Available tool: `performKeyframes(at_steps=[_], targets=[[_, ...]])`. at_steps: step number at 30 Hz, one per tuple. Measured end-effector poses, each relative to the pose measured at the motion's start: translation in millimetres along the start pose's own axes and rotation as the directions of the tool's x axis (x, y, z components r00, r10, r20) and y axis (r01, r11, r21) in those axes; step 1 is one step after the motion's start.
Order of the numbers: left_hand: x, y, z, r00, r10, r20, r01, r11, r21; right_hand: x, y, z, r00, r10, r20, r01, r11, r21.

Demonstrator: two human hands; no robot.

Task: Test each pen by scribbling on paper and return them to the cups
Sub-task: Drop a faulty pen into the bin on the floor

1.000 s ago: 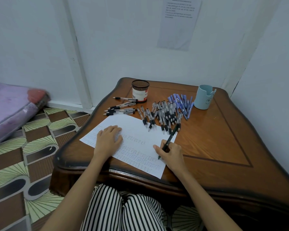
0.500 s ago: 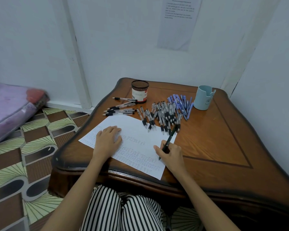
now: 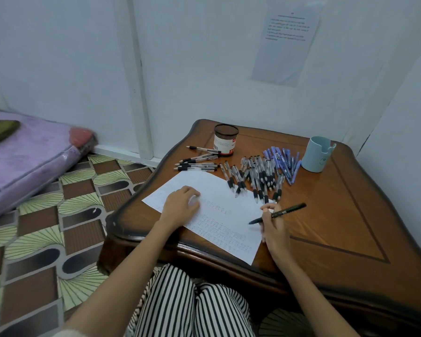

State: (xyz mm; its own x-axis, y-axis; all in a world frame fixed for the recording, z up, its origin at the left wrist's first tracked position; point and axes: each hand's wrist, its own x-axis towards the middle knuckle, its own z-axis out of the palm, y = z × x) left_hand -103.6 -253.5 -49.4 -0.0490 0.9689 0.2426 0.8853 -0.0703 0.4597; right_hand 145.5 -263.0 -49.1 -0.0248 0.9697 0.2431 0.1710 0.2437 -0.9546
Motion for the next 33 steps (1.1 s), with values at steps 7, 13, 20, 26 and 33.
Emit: performKeyframes(at_steps=[7,13,20,26,33], targets=[[-22,0,-39,1.0,0.008,0.026,-0.007,0.998,-0.057,-9,-24,35,0.977,-0.153,0.149,0.174,0.976,-0.134],[-65,-40,-113,0.987,-0.029,-0.156,0.03,1.0,0.002,-24,-60,117,0.913,-0.265,0.309,0.307,0.947,-0.097],[-194,-124,-204,0.914,-0.259,-0.313,0.293,0.954,0.066,-84,-114,236,0.748,-0.305,0.589,0.38,0.925,-0.003],[-341,-173,-236,0.729,-0.527,-0.437,0.599,0.8,0.036,-174,-140,326,0.506,-0.372,0.779,0.375,0.907,0.189],[-492,-173,-217,0.463,-0.735,-0.496,0.818,0.57,-0.082,-303,-136,377,0.202,-0.361,0.91,0.357,0.893,0.275]])
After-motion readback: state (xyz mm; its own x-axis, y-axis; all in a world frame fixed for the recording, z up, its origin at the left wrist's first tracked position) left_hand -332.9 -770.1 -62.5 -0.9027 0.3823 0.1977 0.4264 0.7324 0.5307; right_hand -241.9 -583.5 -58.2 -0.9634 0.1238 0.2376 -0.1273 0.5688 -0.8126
